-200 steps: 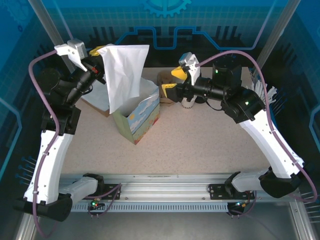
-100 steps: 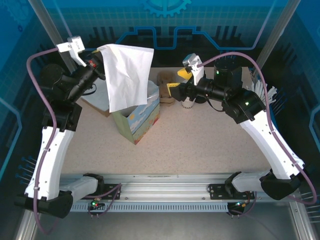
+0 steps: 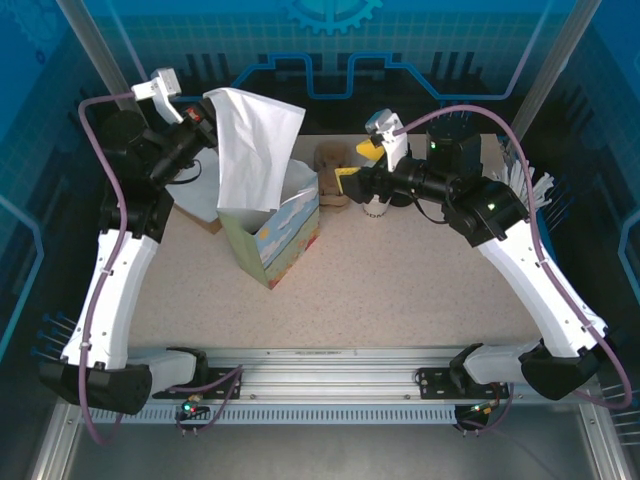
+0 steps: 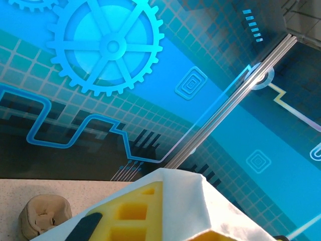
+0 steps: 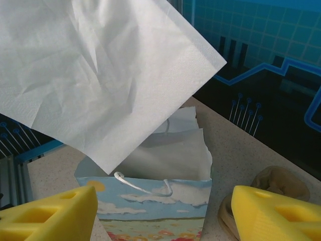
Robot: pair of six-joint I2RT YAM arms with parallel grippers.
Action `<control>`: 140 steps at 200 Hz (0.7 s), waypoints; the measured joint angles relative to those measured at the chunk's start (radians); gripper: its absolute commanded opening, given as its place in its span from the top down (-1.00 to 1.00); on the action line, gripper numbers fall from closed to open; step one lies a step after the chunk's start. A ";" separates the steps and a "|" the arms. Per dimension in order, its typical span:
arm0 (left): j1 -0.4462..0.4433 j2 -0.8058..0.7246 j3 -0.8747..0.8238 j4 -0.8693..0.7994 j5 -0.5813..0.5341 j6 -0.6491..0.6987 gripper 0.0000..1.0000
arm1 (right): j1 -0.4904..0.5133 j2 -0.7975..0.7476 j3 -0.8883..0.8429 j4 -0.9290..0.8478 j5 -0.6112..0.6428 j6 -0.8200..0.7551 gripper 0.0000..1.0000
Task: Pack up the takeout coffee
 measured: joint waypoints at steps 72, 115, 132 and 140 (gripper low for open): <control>-0.004 -0.103 0.104 -0.023 0.132 0.023 1.00 | -0.023 0.106 0.069 0.120 -0.188 0.029 -0.87; -0.008 -0.124 0.103 -0.024 0.206 0.019 1.00 | -0.028 0.190 0.163 0.192 -0.330 0.025 -0.89; -0.010 -0.123 0.097 -0.027 0.224 0.019 1.00 | -0.028 0.195 0.175 0.209 -0.377 0.014 -0.89; -0.012 -0.122 0.096 -0.028 0.231 0.019 1.00 | -0.028 0.195 0.178 0.219 -0.397 0.010 -0.89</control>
